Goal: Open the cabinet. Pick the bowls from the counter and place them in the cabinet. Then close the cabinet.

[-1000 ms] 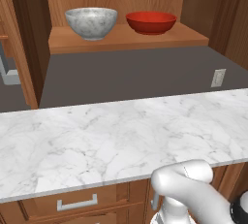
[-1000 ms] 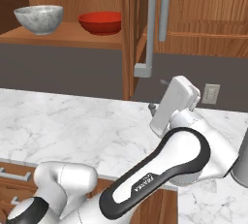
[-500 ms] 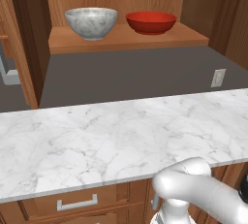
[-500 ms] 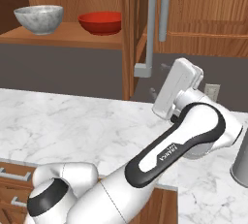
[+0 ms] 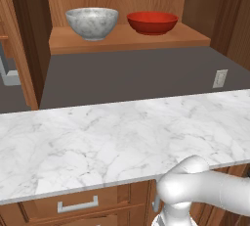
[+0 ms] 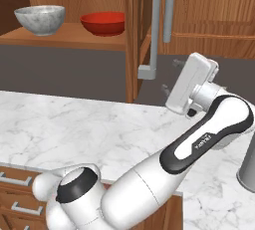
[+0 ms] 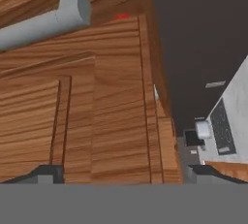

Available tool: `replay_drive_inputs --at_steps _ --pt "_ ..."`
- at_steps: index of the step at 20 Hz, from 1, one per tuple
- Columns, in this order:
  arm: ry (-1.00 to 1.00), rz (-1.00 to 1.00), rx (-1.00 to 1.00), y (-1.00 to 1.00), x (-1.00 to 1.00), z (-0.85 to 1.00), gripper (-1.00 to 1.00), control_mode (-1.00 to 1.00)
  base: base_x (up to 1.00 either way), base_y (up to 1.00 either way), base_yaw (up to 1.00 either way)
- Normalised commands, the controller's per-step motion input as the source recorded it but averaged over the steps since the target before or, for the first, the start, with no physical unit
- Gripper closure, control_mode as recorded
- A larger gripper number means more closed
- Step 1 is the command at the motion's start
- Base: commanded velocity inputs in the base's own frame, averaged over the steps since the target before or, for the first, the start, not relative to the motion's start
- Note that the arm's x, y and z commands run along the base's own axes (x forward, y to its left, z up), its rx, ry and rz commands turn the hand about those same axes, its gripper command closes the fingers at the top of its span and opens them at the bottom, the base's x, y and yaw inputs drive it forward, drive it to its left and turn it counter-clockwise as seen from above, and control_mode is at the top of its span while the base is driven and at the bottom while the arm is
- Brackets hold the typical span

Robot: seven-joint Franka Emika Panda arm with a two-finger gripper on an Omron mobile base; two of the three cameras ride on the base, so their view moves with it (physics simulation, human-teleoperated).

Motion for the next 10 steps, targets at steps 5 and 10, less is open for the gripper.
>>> replay_drive_inputs --at_steps 5,10 --pt "-0.18 0.07 -0.04 0.56 -0.06 0.27 -1.00 -1.00 0.00 0.00 0.00" --pt "-0.15 -0.01 -0.07 0.95 -0.01 0.03 -1.00 -1.00 0.00 0.00 0.00"
